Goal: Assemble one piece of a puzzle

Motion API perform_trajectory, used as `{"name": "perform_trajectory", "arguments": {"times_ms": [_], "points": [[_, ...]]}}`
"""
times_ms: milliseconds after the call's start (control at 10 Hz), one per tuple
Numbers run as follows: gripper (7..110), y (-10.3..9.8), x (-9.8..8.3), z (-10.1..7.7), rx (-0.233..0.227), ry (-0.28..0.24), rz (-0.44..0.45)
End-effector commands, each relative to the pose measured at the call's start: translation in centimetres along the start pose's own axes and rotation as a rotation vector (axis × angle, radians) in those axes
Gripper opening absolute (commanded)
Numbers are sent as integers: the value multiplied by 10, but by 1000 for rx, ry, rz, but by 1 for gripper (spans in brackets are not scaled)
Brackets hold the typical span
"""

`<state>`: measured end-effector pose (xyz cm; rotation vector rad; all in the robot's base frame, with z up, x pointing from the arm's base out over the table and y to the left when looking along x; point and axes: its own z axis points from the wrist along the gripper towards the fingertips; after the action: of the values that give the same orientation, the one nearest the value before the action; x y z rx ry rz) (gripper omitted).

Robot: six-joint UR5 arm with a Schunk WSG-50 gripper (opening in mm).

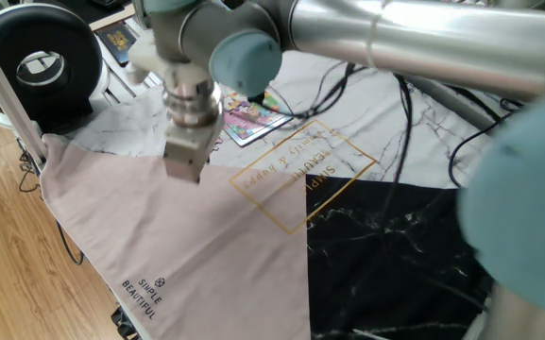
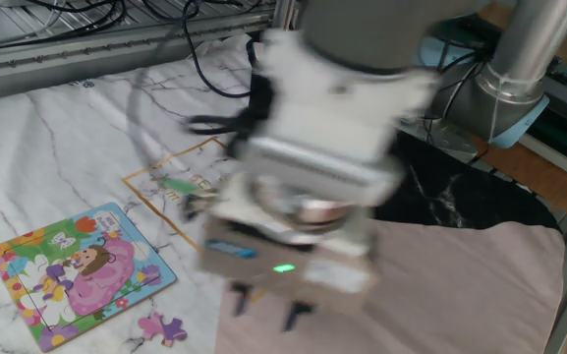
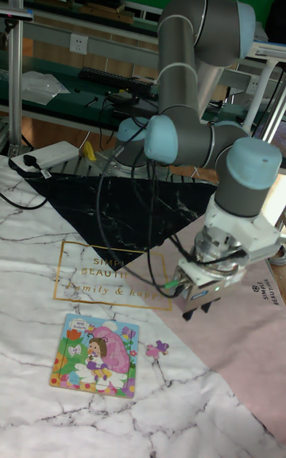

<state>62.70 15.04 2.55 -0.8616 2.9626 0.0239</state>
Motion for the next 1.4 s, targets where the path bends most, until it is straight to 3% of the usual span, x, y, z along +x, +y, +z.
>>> {"name": "perform_trajectory", "arguments": {"times_ms": [0,200,500,600,700,800,900,1100,1300], "points": [[44,-43,-36,1,40,-56,42],[44,-65,-34,-19,71,-37,42],[44,-85,-32,5,81,-44,33],[44,-86,-32,9,80,-42,35],[44,-78,-24,8,51,-13,32],[44,-65,-9,4,9,42,34],[44,-64,1,3,5,81,28],[44,-63,2,3,0,88,-28],[44,-66,-5,4,12,59,-30]]}}
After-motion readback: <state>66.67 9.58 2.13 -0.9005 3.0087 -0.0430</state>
